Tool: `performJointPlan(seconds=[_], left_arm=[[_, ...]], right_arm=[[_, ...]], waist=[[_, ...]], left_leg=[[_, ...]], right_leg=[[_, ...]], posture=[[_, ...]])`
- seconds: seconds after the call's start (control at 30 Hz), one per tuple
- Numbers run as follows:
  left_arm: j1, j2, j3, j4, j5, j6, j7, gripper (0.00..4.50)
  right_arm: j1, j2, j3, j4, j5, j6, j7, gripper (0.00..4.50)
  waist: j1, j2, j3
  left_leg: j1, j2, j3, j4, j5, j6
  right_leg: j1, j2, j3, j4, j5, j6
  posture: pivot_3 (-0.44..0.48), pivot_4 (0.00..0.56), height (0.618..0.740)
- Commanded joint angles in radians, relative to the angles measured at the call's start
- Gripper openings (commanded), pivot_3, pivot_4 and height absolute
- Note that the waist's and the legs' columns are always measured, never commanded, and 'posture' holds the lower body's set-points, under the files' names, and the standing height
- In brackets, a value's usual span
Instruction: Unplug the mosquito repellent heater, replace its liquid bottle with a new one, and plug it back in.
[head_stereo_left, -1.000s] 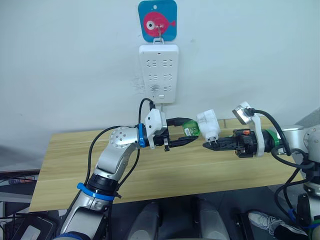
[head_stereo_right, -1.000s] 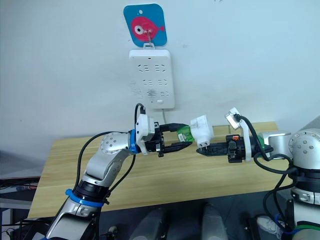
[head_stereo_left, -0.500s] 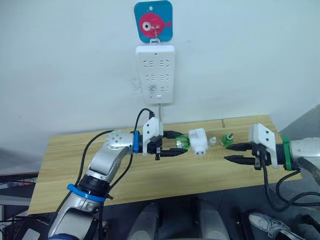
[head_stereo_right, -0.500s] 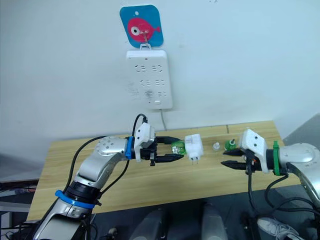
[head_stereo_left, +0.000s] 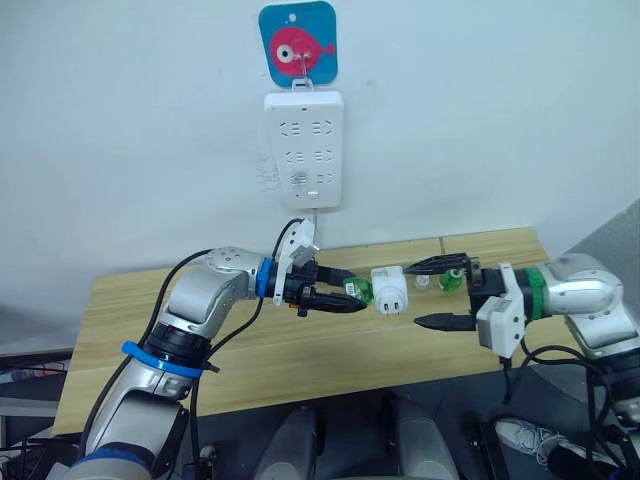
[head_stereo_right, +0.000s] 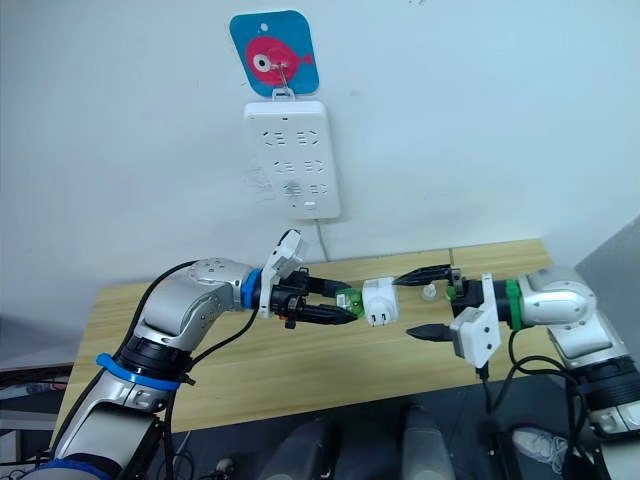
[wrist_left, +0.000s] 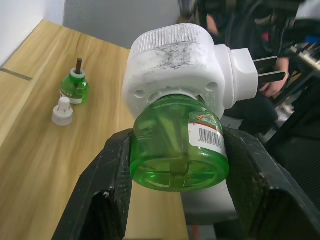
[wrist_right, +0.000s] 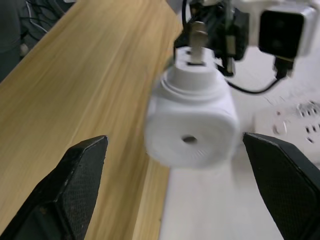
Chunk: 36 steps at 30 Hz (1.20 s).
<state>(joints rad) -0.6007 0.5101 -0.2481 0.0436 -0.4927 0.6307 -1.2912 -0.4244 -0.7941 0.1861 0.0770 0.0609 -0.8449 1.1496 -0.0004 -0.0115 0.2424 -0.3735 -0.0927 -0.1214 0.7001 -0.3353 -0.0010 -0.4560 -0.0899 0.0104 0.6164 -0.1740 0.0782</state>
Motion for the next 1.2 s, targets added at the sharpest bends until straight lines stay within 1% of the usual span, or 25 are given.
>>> performJointPlan(seconds=[0.03,0.33,0.43,0.47,0.5,0.6,0.8,0.9,0.97,1.03,1.07,1.13,1.2], left_arm=[[-0.007,0.001,0.014,-0.046,-0.026,0.002,-0.021,2.27],[0.004,-0.013,0.021,-0.072,-0.027,-0.007,-0.011,2.27],[0.014,-0.012,0.013,-0.073,-0.009,-0.038,-0.011,2.27],[0.018,-0.014,0.013,-0.073,-0.005,-0.044,-0.005,2.27],[0.020,-0.015,0.012,-0.075,-0.005,-0.048,-0.005,2.27],[0.022,-0.016,0.011,-0.083,-0.009,-0.048,-0.006,2.27],[0.021,-0.022,0.010,-0.080,0.003,-0.056,0.007,2.27],[0.021,-0.034,0.024,-0.072,0.019,-0.094,0.033,2.27],[0.019,-0.030,0.039,-0.070,0.020,-0.109,0.041,2.98],[0.021,-0.011,0.045,-0.079,0.034,-0.135,0.034,3.47],[0.026,0.007,0.044,-0.091,0.059,-0.180,0.031,3.84],[0.038,0.036,0.045,-0.127,0.102,-0.254,0.037,4.42],[0.054,0.057,0.051,-0.170,0.130,-0.302,0.063,4.50]], right_arm=[[-0.042,0.010,0.008,0.009,-0.020,-0.030,-0.033,4.48],[-0.077,0.039,0.057,0.026,-0.056,0.002,-0.070,4.48],[-0.083,0.037,0.072,0.024,-0.047,0.006,-0.071,4.48],[-0.085,0.038,0.078,0.020,-0.040,0.009,-0.068,4.11],[-0.088,0.038,0.083,0.016,-0.035,0.010,-0.065,4.00],[-0.097,0.039,0.093,0.014,-0.033,-0.005,-0.063,2.97],[-0.113,0.045,0.097,0.026,-0.030,-0.016,-0.068,2.97],[-0.115,0.047,0.097,0.038,-0.034,-0.009,-0.073,2.97],[-0.097,0.034,0.093,0.038,-0.025,0.022,-0.066,2.97],[-0.078,0.020,0.088,0.032,-0.017,0.057,-0.061,2.97],[-0.060,0.012,0.082,0.026,-0.013,0.099,-0.060,2.97],[-0.027,0.000,0.065,0.012,-0.007,0.191,-0.067,2.97],[0.000,0.005,0.040,-0.023,0.017,0.351,-0.095,2.97]], waist=[[0.000,0.000,0.000],[0.001,0.000,0.000],[0.000,0.000,0.000],[0.000,0.000,0.000],[0.000,0.000,0.000],[0.001,0.000,0.000],[0.001,0.000,0.000],[0.001,0.000,0.000],[0.002,0.000,0.000],[0.002,0.000,0.000],[0.002,0.000,0.000],[0.002,0.000,0.000],[0.003,0.000,0.000]], left_leg=[[0.000,0.000,0.000,0.000,0.000,0.000],[0.000,0.000,0.000,0.000,0.000,0.000],[0.000,0.000,0.000,0.000,0.000,0.000],[0.000,0.000,0.000,0.000,0.000,0.000],[0.000,0.000,0.000,0.000,0.000,0.000],[0.000,0.000,0.000,0.000,0.000,0.000],[0.000,0.000,0.000,0.000,0.000,0.000],[0.000,0.000,0.000,0.000,0.000,0.000],[0.000,0.000,0.000,0.000,0.000,0.000],[0.000,0.000,0.000,0.000,0.000,0.000],[0.000,0.000,0.000,0.000,0.000,0.000],[0.000,0.000,0.000,0.000,0.000,0.000],[0.000,0.000,0.001,0.000,0.000,0.000]], right_leg=[[0.000,0.000,0.000,0.000,0.000,0.000],[0.000,0.000,0.000,0.000,0.000,0.000],[0.000,0.000,0.000,0.001,0.000,0.000],[0.000,0.000,0.000,0.001,0.000,0.000],[0.000,0.000,0.001,0.001,0.000,0.000],[0.000,0.000,0.001,0.001,0.000,0.000],[0.000,0.000,0.001,0.001,0.000,0.000],[0.000,0.000,0.001,0.001,0.000,0.000],[0.000,0.000,0.001,0.001,0.000,0.000],[0.000,0.000,0.001,0.001,0.000,0.000],[0.000,0.000,0.001,0.001,0.000,0.000],[0.000,0.000,0.001,0.001,0.000,0.000],[0.000,0.000,0.001,0.001,0.000,0.000]], posture=[[0.040,0.222,0.740],[0.049,0.225,0.740],[0.053,0.224,0.740],[0.053,0.224,0.740],[0.053,0.224,0.740],[0.053,0.224,0.740],[0.054,0.218,0.740],[0.058,0.212,0.740],[0.059,0.211,0.740],[0.054,0.209,0.740],[0.050,0.208,0.740],[0.051,0.206,0.740],[0.055,0.203,0.740]])
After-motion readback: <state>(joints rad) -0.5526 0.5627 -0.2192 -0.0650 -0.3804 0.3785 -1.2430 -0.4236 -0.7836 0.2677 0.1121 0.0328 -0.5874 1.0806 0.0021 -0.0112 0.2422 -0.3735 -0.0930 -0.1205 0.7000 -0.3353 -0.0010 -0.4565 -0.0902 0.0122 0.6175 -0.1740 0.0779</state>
